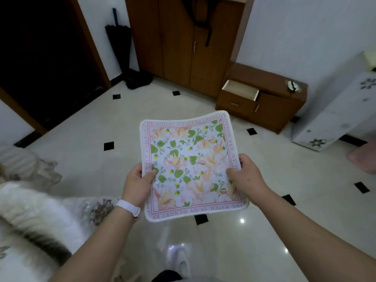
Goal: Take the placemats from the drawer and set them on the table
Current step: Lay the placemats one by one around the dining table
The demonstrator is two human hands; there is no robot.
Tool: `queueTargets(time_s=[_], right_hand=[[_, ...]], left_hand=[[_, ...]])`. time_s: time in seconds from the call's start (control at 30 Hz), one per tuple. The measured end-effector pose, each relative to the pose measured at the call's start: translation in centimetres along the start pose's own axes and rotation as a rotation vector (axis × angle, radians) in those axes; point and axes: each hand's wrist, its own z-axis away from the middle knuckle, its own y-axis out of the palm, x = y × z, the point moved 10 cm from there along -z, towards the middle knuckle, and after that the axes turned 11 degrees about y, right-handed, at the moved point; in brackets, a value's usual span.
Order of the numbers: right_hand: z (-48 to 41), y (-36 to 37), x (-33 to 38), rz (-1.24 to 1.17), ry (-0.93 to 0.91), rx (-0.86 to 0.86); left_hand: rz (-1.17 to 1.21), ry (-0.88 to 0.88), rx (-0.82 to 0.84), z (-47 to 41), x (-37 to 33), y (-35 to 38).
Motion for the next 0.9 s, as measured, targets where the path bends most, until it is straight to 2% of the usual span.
queueTargets(time_s=[0.2,0.5,0.67,0.9], right_hand=[[-5.6,1.6,7.5,-0.018,-0.082,-0.002],[-17.1,7.8,15.3,0.044,-0.162,0.150],[-26.1,10.3,19.1,0.045,-0.199,0.250],[-36.7,11.0,25.4,0.094,-0.230,0.351]], left_hand=[[0.033,0.081,-0.043,-7.5,-3.6,-0.7],[0.066,0.052,-0.252,-16.3,-4.4,-2.2],[0.019,0.028,-0.373,-22.9,-5.1,-0.7],[-0.057,0.051,-0.426,-31.6,-7.8,3.6]])
